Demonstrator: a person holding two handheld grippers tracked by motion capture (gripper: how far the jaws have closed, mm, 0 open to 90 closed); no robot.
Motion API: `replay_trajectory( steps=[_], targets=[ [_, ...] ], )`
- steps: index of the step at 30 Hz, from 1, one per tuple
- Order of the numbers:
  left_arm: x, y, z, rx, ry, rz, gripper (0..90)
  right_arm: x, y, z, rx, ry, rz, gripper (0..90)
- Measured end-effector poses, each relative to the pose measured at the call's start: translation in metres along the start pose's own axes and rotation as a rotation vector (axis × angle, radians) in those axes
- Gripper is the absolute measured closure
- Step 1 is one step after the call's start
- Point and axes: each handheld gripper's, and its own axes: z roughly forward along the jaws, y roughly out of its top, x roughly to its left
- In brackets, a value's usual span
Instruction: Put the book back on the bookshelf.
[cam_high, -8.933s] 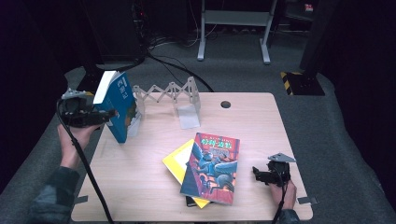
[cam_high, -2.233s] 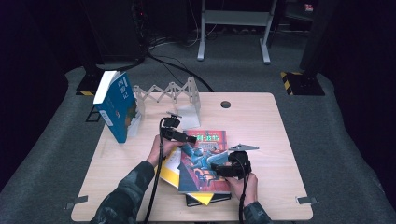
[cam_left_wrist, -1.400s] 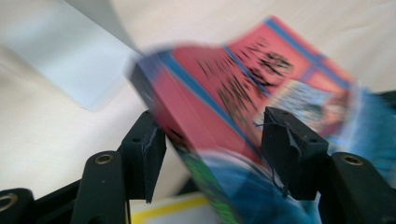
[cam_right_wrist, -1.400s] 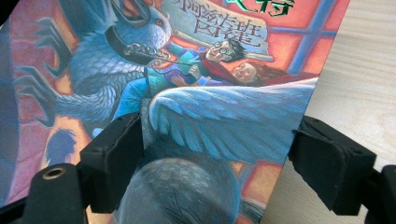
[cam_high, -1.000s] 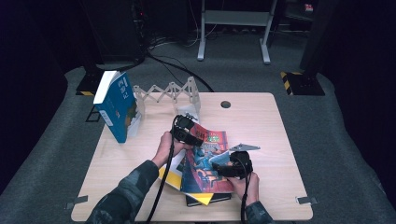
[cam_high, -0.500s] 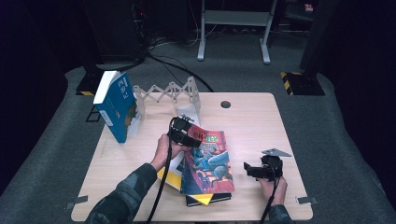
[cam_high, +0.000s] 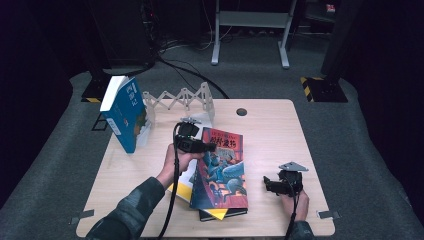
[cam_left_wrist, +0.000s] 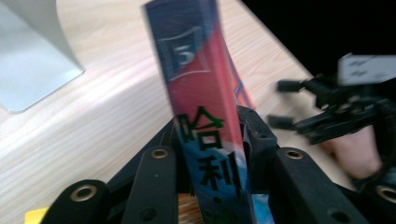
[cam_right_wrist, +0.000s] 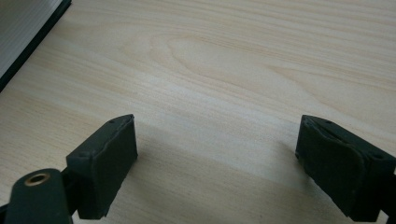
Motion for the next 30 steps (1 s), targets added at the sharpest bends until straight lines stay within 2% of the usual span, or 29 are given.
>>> replay_trajectory(
  steps=[1,3,5,6,9,13,14,15,17,18,20,21,23,25,26,28,30],
  targets=[
    [0.0,0.0,0.0,0.0,0.0,0.0,72.7,0.0,0.0,0.0,0.0,0.0,0.0,12.1],
    [-0.008,0.007,-0.011,-0.031,-0.027,-0.003,74.1,0.0,0.0,0.0,-0.002,0.002,-0.001,13.1],
    [-0.013,0.009,-0.014,-0.037,-0.027,0.008,74.4,0.0,0.0,0.0,-0.003,0.002,-0.002,13.2],
    [-0.022,0.014,-0.023,-0.049,-0.033,0.035,74.5,0.001,0.0,0.0,-0.008,-0.003,0.008,13.3],
    [-0.033,0.021,-0.033,-0.072,-0.048,0.06,74.6,0.001,0.0,0.0,-0.008,-0.003,0.008,13.5],
    [-0.041,0.026,-0.044,-0.096,-0.064,0.08,74.6,0.0,0.0,0.0,-0.005,0.003,-0.001,13.6],
    [-0.045,0.029,-0.049,-0.104,-0.066,0.095,74.6,0.0,0.0,0.0,-0.001,0.007,-0.002,13.6],
    [-0.05,0.035,-0.058,-0.123,-0.068,0.12,74.6,0.0,0.0,0.0,-0.001,0.006,-0.001,13.6],
    [-0.053,0.039,-0.066,-0.153,-0.064,0.129,74.6,0.0,0.0,0.0,-0.001,0.008,-0.005,13.6],
    [-0.053,0.039,-0.066,-0.153,-0.064,0.129,74.6,0.0,0.0,0.0,-0.002,0.006,-0.003,13.6],
    [-0.055,0.046,-0.082,-0.179,-0.046,0.153,74.5,0.0,0.0,0.0,-0.007,0.003,-0.002,13.6],
    [-0.055,0.046,-0.082,-0.179,-0.046,0.153,74.5,0.0,0.0,0.0,-0.007,0.003,-0.002,13.6],
    [-0.052,0.048,-0.091,-0.202,-0.026,0.151,74.5,0.0,0.0,0.0,-0.005,0.004,-0.004,13.6],
    [-0.045,0.05,-0.106,-0.24,-0.018,0.129,74.5,0.0,0.0,0.0,-0.005,0.004,-0.005,13.7],
    [-0.045,0.05,-0.106,-0.24,-0.018,0.129,74.5,0.0,0.0,0.0,-0.005,0.004,-0.005,13.7],
    [-0.036,0.051,-0.12,-0.277,0.003,0.114,74.5,0.0,0.0,0.0,-0.005,0.005,-0.005,13.8],
    [-0.033,0.051,-0.124,-0.286,0.018,0.114,74.5,0.0,0.0,0.0,-0.005,0.005,-0.005,13.8]
  ],
)
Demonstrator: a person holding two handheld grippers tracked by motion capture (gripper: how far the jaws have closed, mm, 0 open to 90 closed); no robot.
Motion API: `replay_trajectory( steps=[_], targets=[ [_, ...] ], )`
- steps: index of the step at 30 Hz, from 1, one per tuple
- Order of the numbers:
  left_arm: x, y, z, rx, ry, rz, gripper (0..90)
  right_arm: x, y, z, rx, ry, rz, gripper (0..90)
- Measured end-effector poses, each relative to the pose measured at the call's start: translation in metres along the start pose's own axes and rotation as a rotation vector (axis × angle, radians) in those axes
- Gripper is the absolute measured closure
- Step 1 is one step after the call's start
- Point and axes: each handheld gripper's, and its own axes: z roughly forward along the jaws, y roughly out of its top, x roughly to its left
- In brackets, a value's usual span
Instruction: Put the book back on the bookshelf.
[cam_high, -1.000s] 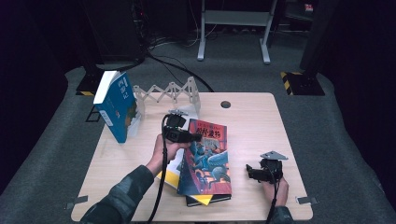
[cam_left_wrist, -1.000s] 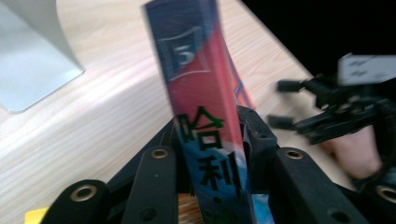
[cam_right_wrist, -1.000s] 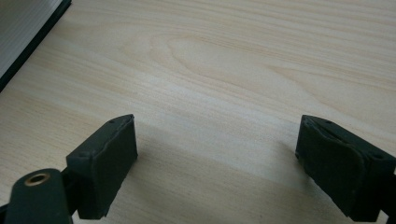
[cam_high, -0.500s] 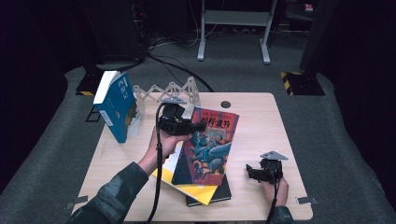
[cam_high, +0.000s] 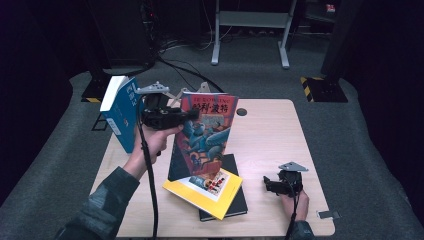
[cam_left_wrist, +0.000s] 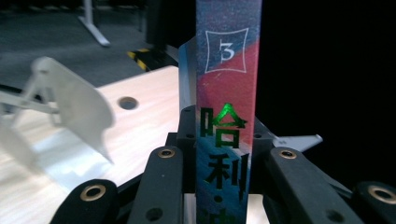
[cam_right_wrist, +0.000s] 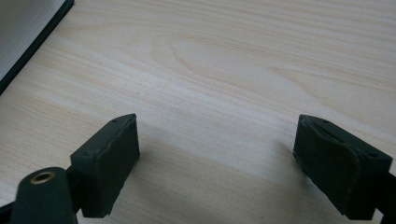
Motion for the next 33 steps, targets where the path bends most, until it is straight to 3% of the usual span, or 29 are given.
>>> replay_trajectory(
  steps=[8,15,28,33],
  targets=[
    [0.024,0.001,-0.029,-0.025,0.134,0.038,74.4,0.0,0.0,0.0,0.001,0.0,-0.002,13.9],
    [0.044,-0.004,-0.047,-0.071,0.23,0.009,74.5,0.0,0.0,0.0,0.001,-0.022,0.013,13.7],
    [0.071,-0.011,-0.076,-0.107,0.422,0.028,74.4,0.0,0.0,0.0,0.002,-0.024,0.014,13.3],
    [0.084,-0.014,-0.087,-0.131,0.488,0.009,74.5,0.0,0.0,0.0,0.002,-0.027,0.015,13.4]
  ],
)
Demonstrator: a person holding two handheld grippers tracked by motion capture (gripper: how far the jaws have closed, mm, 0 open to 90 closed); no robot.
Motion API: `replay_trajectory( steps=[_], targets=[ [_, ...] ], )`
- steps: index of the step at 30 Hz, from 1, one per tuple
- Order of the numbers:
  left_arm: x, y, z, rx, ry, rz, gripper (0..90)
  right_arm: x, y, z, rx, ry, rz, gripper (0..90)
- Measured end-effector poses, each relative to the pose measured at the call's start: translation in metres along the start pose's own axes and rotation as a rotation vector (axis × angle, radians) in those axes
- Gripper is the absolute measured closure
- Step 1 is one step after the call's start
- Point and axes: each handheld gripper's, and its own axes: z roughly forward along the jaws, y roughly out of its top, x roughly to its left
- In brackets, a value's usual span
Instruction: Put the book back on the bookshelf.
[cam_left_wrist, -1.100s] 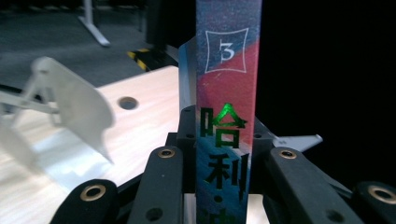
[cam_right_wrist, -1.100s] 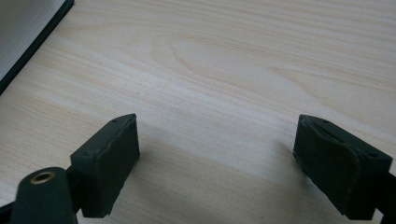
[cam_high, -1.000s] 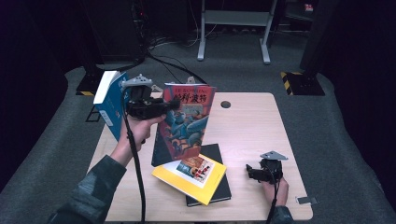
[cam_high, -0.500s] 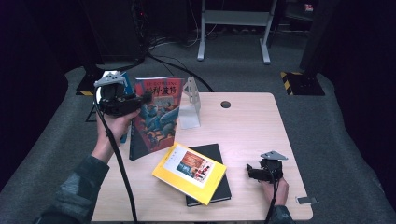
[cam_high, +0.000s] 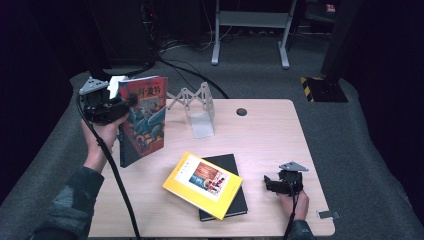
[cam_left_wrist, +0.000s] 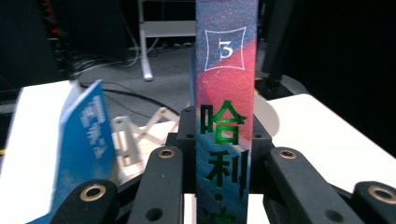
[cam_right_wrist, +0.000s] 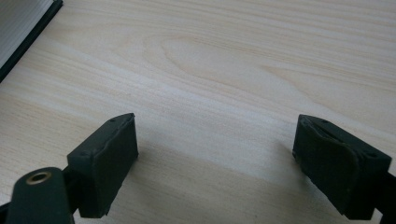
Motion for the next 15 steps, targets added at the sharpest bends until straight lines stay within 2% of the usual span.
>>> replay_trajectory(
  steps=[1,2,4,5,7,8,10,11,15],
  targets=[
    [0.004,-0.001,-0.001,-0.004,0.021,-0.002,74.4,0.0,0.0,0.0,0.0,0.0,0.001,13.4],
    [0.004,-0.001,-0.001,-0.004,0.021,-0.002,74.5,0.0,0.0,0.0,0.0,0.0,0.001,13.4],
    [0.015,-0.003,-0.003,-0.017,0.077,-0.001,74.5,0.0,0.0,0.0,0.0,-0.001,0.001,13.4],
    [0.015,-0.003,-0.003,-0.017,0.077,-0.001,74.4,0.0,0.0,0.0,0.0,-0.001,0.001,13.4],
    [0.025,-0.007,-0.003,-0.028,0.123,-0.011,74.5,0.0,0.0,0.0,0.0,-0.001,0.001,13.4],
    [0.025,-0.007,-0.003,-0.028,0.123,-0.011,74.5,0.0,0.0,0.0,0.0,-0.001,0.001,13.4],
    [0.033,-0.011,-0.002,-0.032,0.159,-0.024,74.4,0.0,0.0,0.0,-0.001,-0.002,0.003,13.4],
    [0.033,-0.011,-0.002,-0.032,0.159,-0.024,74.5,0.0,0.0,0.0,0.0,-0.002,0.003,13.4],
    [0.041,-0.016,0.006,-0.042,0.212,-0.035,74.4,0.0,0.0,0.0,-0.001,-0.002,0.004,13.5]
  ],
)
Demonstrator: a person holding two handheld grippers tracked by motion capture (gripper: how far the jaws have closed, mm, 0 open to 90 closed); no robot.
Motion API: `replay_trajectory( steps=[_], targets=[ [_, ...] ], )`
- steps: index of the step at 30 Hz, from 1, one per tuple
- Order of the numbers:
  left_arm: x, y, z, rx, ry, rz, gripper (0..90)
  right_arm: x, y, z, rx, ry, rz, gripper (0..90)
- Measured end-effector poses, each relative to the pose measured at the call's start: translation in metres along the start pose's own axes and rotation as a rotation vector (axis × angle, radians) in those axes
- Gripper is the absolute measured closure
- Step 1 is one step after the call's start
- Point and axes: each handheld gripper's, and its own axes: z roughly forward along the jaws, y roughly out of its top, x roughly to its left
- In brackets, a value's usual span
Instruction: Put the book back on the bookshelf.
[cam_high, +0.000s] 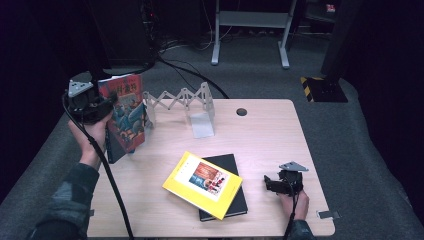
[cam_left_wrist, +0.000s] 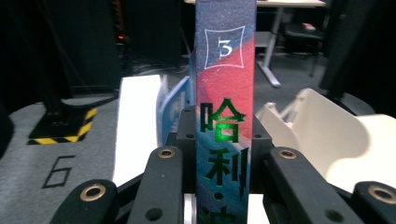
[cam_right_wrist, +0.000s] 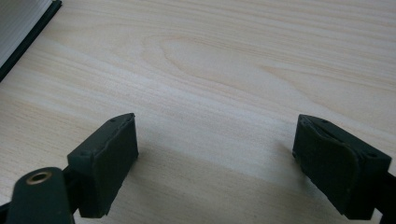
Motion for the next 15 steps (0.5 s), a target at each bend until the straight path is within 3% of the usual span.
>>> replay_trajectory(
  steps=[4,9,15],
  targets=[
    [0.002,-0.006,0.018,0.001,0.044,0.0,74.4,0.0,0.0,0.0,0.0,-0.001,0.001,13.5],
    [0.001,-0.01,0.032,-0.012,0.067,0.0,74.4,0.0,0.0,0.0,0.0,-0.001,0.0,13.5],
    [-0.008,-0.016,0.058,-0.034,0.11,0.027,74.4,0.0,0.0,0.0,0.0,-0.001,0.0,13.5]
  ],
)
